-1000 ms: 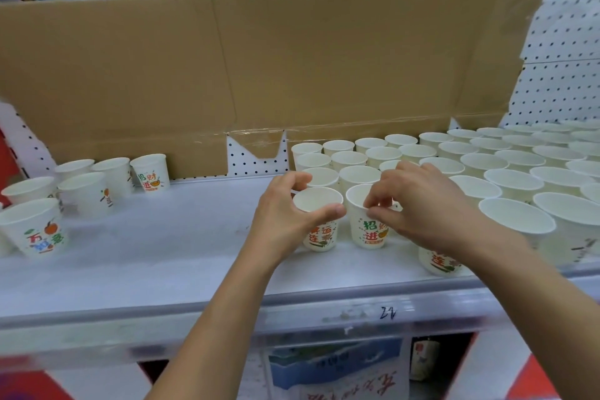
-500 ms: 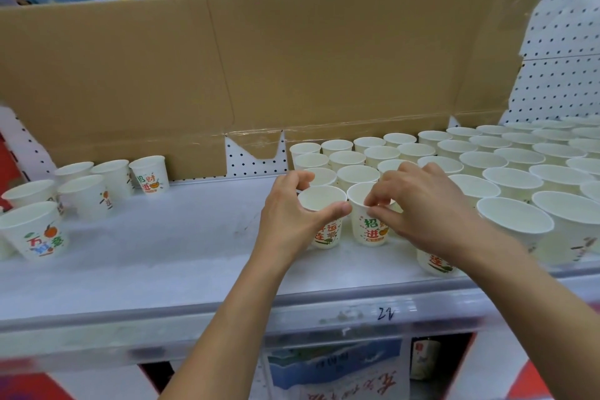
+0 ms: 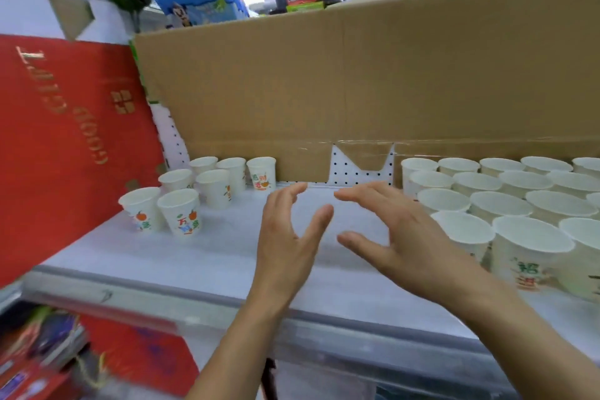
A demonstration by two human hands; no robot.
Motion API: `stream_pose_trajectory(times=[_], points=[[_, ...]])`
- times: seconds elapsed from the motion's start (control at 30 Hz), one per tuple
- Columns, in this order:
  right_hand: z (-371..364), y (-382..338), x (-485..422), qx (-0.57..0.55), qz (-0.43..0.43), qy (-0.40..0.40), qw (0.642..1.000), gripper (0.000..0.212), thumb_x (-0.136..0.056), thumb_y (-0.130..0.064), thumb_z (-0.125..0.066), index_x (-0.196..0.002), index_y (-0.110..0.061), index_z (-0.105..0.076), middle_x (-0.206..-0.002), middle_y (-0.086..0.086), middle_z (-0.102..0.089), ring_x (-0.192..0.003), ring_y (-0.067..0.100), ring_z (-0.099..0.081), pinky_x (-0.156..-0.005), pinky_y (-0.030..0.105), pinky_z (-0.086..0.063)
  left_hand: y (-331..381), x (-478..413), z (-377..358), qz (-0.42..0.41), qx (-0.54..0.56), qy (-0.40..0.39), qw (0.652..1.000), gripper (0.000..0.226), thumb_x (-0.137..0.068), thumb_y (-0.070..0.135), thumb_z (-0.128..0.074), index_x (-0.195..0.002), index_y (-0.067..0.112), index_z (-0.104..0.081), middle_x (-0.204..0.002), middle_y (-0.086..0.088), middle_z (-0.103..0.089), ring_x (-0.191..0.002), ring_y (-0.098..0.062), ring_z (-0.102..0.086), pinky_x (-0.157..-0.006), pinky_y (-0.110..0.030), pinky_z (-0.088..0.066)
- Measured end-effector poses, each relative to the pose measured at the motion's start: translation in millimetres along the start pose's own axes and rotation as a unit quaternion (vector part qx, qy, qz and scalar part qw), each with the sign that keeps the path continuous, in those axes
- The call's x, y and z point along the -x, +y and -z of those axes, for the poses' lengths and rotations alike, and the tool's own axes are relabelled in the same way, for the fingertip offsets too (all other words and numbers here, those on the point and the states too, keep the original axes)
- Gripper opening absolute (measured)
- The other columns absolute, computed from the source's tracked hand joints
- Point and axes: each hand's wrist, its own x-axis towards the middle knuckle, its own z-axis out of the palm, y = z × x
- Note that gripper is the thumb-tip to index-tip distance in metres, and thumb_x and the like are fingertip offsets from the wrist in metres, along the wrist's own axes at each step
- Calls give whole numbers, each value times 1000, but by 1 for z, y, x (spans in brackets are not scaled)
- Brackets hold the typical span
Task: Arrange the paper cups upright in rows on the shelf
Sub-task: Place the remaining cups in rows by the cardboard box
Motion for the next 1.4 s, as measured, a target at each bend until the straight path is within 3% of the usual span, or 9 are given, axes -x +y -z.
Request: stream_pose_trajectory(times=[0.2,0.3,0.4,0.53,0.73,0.87,1.03,1.23,1.4], points=[[-107,-40,-90,-188,-31,-133,973,70,-84,-38,-71,-143,-35,-34,-138,-9,-43,-118,5,-46,-100,26,-41,-94,-33,127,84,-39,190,978,43,-89,23,-66,-128,23,-50,-124,11,-45,-118,-9,-47,-100,-31,-42],[-150,-65,-131,-214,-36,-162,963,81,-82,-37,-73,-147,-30,-27,-146,-5,-35,-130,10,-37,-109,33,-36,-137,-62,186,163,-21,214,963,62,-87,20,-69,-141,24,-40,-141,4,-38,-128,-15,-43,-101,-30,-39],[-180,-83,-168,-219,-32,-163,961,89,-77,-39,-76,-147,-30,-22,-149,-3,-32,-135,16,-33,-111,36,-33,-173,-85,226,219,-1,133,967,90,-76,22,-81,-149,24,-27,-153,-1,-31,-136,-16,-35,-105,-33,-34],[-203,-98,-198,-211,-27,-169,962,93,-73,-37,-77,-148,-25,-23,-145,3,-37,-132,18,-35,-108,38,-35,-197,-97,242,245,56,23,968,120,-47,42,-87,-149,26,-28,-149,-1,-40,-132,-17,-43,-104,-33,-38],[-213,-106,-204,-190,-42,-148,970,81,-75,-37,-72,-144,-27,-30,-136,-3,-47,-126,16,-43,-103,41,-41,-197,-96,243,238,57,-28,969,80,-50,42,-87,-124,32,-59,-122,6,-66,-117,-13,-59,-101,-44,-47],[-191,-101,-183,-190,-40,-124,973,74,-77,-34,-72,-141,-28,-34,-127,-4,-50,-120,13,-45,-101,34,-42,-167,-82,230,209,33,-25,977,80,-54,40,-83,-128,22,-60,-118,3,-67,-112,-13,-61,-94,-35,-52],[-141,-82,-134,-188,-55,-91,976,66,-77,-36,-73,-135,-27,-45,-123,-6,-53,-112,8,-51,-97,28,-45,-118,-54,196,166,48,-47,984,64,-60,31,-82,-121,24,-64,-114,11,-69,-105,-4,-62,-80,-17,-47],[-65,-54,-65,-142,-86,-60,984,66,-74,-36,-77,-134,-27,-50,-125,-8,-57,-108,4,-54,-93,21,-46,-55,-25,134,148,101,-102,979,57,-71,15,-83,-124,22,-62,-113,7,-69,-105,-6,-64,-80,-17,-52],[4,-32,-8,-68,-106,-47,991,67,-75,-39,-77,-135,-25,-52,-124,-11,-58,-105,-2,-50,-93,19,-44,-3,-2,75,120,118,-156,973,62,-71,20,-82,-129,27,-59,-118,13,-64,-106,-4,-61,-81,-18,-51]])
